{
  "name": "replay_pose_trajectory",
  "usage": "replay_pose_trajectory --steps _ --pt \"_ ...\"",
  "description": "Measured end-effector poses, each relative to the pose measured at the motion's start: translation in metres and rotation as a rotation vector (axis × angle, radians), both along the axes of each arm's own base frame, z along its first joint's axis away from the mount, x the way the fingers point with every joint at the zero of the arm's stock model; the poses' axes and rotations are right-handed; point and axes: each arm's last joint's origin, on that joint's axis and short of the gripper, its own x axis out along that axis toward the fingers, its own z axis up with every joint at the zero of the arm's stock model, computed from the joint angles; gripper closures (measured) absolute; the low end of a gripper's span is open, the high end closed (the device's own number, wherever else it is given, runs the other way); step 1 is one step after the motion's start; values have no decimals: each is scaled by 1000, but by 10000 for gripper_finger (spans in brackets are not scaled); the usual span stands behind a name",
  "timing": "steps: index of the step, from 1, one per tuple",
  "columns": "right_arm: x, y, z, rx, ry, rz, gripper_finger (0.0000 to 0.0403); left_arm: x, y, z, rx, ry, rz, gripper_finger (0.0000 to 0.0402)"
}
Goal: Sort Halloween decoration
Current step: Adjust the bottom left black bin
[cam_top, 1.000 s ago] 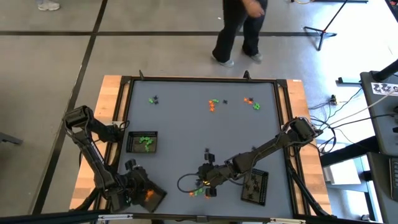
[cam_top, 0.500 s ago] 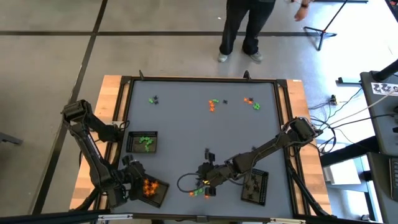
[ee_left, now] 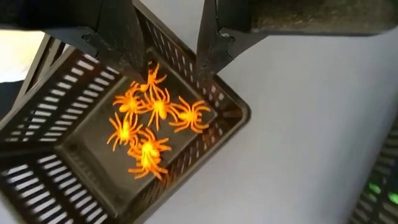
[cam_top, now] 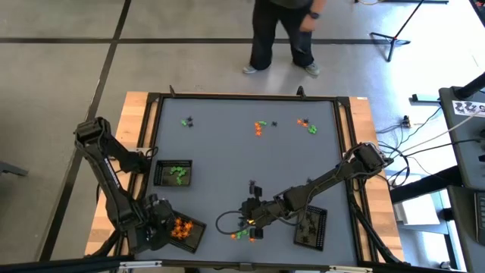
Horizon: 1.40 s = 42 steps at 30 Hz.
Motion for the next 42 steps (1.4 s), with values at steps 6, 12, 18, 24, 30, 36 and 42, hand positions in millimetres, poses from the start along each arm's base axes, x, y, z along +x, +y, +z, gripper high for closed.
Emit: replay_pose_trajectory --steps 6,12,18,24,30,36,42 --pt "0 0 0 1 0 -1 276 -2 -1 0 -23 15 30 274" --pt "0 0 0 1 0 -1 276 -5 -5 7 -78 124 29 274" --pt "0 0 0 -2 -2 -5 276 -9 -10 37 -35 116 38 274" --pt "0 0 0 -3 -3 -6 276 -1 -12 35 -25 58 72 274" --pt "0 0 0 -3 -3 -6 276 22 -11 21 118 4 -79 274" --pt "0 0 0 -2 -5 -6 276 45 -5 5 216 57 -179 274" --pt "0 0 0 -3 -4 -6 276 57 0 -2 230 104 -218 274"
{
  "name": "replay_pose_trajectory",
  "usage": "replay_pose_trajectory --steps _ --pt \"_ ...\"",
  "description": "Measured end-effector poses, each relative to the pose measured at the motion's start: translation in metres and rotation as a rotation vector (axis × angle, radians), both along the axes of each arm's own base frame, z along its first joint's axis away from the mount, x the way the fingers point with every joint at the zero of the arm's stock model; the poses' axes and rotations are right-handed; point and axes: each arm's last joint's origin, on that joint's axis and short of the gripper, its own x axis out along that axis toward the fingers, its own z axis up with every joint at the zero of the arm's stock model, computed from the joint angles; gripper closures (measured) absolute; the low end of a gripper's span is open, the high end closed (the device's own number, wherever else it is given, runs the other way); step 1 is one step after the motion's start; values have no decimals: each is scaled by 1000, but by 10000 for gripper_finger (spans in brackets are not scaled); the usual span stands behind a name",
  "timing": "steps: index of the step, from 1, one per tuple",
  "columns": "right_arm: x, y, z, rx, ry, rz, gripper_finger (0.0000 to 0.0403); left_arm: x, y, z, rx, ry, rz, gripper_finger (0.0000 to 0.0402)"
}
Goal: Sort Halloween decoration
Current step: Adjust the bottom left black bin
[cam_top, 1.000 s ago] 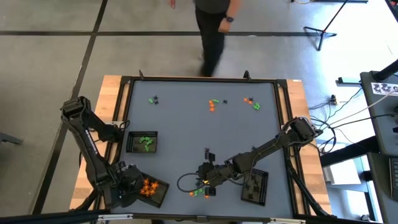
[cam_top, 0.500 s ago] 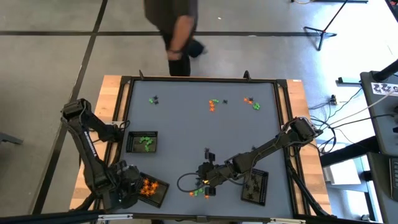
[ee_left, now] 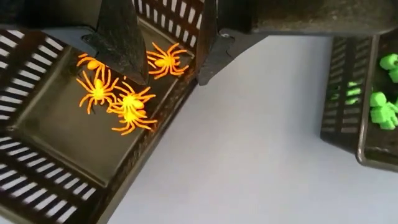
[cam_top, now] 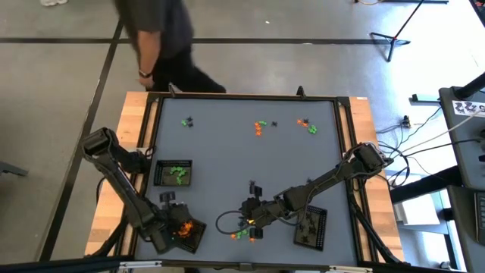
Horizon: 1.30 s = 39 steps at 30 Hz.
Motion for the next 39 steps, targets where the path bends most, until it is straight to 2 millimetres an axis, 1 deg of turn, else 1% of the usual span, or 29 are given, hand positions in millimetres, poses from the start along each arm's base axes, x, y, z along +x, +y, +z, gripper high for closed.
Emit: replay_pose_trajectory --steps 4,15,18,22,25,34,39 --pt "0 0 0 4 4 5 276 3 2 0 7 5 -12 274" --pt "0 0 0 4 4 5 276 1 0 -1 -18 26 -34 274" --pt "0 0 0 4 4 6 276 -1 2 -7 -18 38 -34 274" --pt "0 0 0 5 4 5 276 -7 8 -21 -30 91 -12 274" --pt "0 0 0 16 5 -5 276 -11 8 -26 -35 104 -2 278" --pt "0 0 0 12 2 -13 276 -15 4 -25 -38 91 1 305" --pt "0 0 0 12 2 -13 276 -16 4 -24 -42 91 9 307"
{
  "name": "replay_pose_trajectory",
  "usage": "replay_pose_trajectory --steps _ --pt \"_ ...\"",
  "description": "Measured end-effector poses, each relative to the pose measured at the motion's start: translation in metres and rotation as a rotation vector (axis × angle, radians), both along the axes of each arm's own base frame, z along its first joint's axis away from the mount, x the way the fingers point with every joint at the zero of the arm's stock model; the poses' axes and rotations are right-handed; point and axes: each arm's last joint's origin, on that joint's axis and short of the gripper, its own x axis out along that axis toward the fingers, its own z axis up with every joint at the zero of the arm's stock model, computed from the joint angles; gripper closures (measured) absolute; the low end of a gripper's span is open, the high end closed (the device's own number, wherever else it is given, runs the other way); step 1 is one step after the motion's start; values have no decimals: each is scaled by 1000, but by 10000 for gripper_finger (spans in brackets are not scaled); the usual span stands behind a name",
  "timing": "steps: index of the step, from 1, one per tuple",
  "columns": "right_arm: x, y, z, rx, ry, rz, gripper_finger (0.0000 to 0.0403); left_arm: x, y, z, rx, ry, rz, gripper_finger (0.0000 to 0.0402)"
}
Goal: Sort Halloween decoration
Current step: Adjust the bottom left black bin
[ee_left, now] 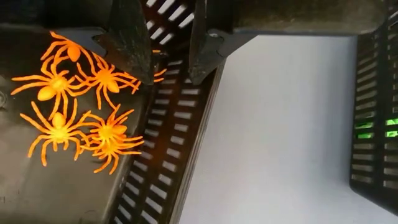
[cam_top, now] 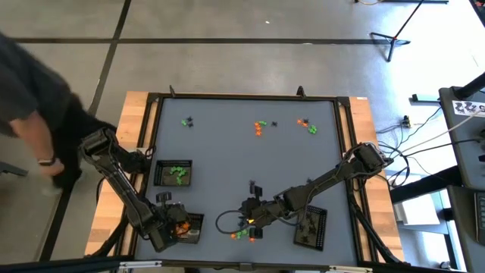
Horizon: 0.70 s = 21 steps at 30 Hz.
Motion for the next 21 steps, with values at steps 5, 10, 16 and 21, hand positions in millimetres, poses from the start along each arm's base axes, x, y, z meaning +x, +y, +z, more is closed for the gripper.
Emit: replay_pose_trajectory --steps 5,10,16,21 --pt "0 0 0 0 0 0 276 -3 3 0 14 45 29 308" --pt "0 0 0 -1 0 -1 276 -7 7 0 44 97 71 308" --pt "0 0 0 -1 -1 -1 276 -7 6 4 36 108 70 308" --pt "0 -1 0 -16 -8 -17 276 -2 1 21 58 73 41 308"
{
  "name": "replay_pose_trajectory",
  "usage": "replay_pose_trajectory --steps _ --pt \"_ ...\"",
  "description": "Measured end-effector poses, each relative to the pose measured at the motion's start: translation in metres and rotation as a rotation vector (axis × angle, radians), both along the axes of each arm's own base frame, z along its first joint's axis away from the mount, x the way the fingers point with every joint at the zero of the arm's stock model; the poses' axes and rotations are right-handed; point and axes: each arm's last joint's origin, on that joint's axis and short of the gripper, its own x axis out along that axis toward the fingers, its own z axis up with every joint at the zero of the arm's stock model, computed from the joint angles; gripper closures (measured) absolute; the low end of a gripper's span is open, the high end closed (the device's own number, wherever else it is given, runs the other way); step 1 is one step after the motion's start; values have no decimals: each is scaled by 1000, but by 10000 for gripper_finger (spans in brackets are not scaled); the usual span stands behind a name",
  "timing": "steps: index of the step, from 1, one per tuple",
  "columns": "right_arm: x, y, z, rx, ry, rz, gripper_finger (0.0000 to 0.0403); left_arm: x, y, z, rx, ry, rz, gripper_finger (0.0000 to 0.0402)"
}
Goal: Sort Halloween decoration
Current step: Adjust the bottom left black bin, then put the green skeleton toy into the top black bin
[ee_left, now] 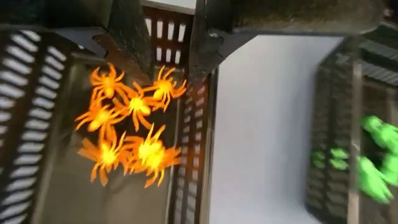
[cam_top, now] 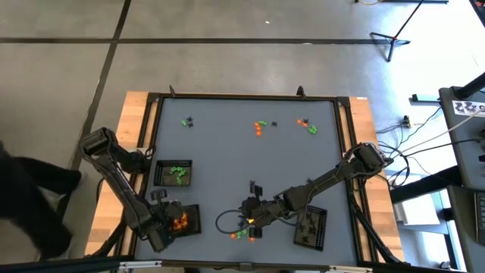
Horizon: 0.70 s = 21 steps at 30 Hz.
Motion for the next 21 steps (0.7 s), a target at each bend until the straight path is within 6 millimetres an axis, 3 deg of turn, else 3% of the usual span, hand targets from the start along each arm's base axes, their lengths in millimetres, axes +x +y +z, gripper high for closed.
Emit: replay_pose_trajectory --steps 10,21 --pt "0 0 0 0 0 -1 276 3 -15 34 35 -144 -67 308" --pt "0 0 0 0 0 0 276 -18 -39 37 61 -417 -141 308"
